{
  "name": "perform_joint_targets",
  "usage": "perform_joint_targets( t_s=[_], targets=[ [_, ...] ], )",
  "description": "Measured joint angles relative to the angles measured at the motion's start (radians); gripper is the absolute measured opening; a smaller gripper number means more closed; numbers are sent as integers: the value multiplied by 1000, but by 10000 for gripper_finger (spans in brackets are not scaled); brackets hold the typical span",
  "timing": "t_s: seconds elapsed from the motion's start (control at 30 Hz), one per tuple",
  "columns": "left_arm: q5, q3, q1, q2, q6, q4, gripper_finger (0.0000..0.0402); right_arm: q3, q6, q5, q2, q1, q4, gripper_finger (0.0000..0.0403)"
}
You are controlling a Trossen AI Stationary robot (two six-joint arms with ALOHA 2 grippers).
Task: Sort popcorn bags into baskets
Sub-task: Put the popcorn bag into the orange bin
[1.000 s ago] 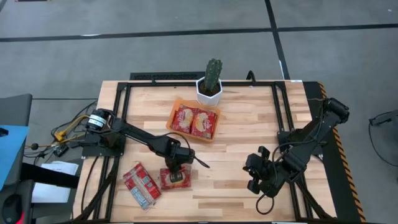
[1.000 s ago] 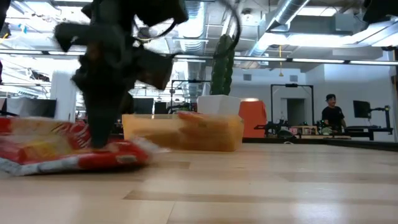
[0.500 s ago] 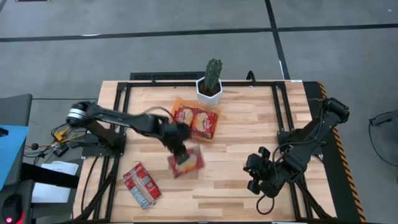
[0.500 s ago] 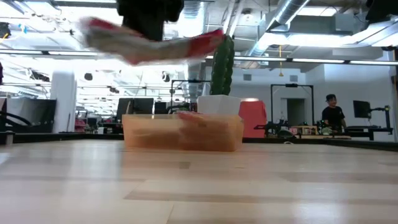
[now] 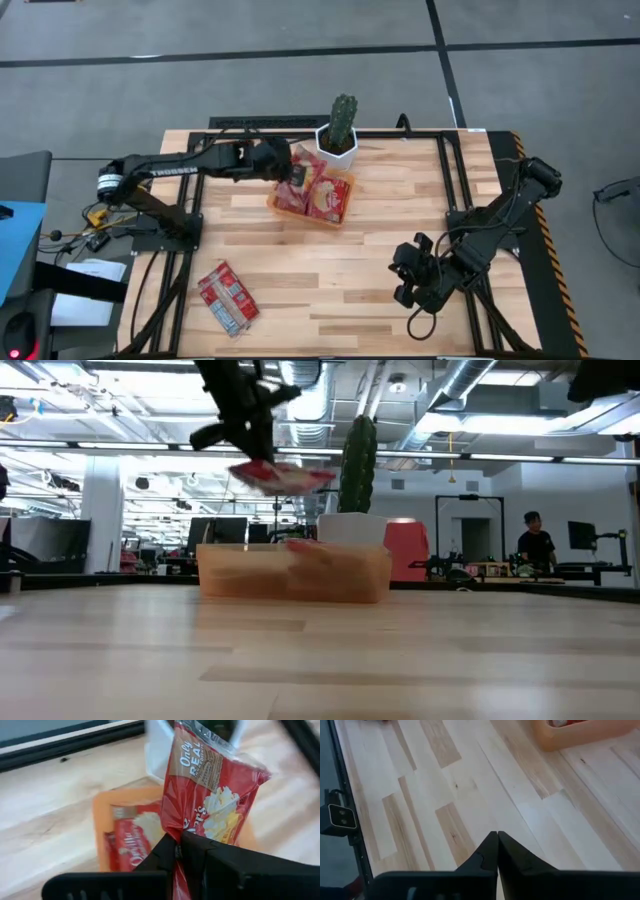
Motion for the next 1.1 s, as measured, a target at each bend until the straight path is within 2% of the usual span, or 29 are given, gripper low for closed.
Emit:
perform_joint_targets(
  t_s=[0.2, 0.47, 0.73, 0.9, 1.1],
  targets=[
    [77, -87, 98, 36, -75, 78, 0, 0, 0, 0, 0, -11, -2, 34],
    [128, -210, 139, 40, -138, 278, 0, 0, 0, 3, 0, -10, -2, 21],
    [140, -258, 141, 43, -182, 283, 6, 0, 8, 4, 0, -10, -1, 33],
    [195, -288, 139, 43, -185, 277, 42, 0, 10, 5, 0, -10, -1, 37],
    [244, -291, 139, 43, -156, 262, 125, 0, 8, 8, 0, -10, -1, 31]
  ],
)
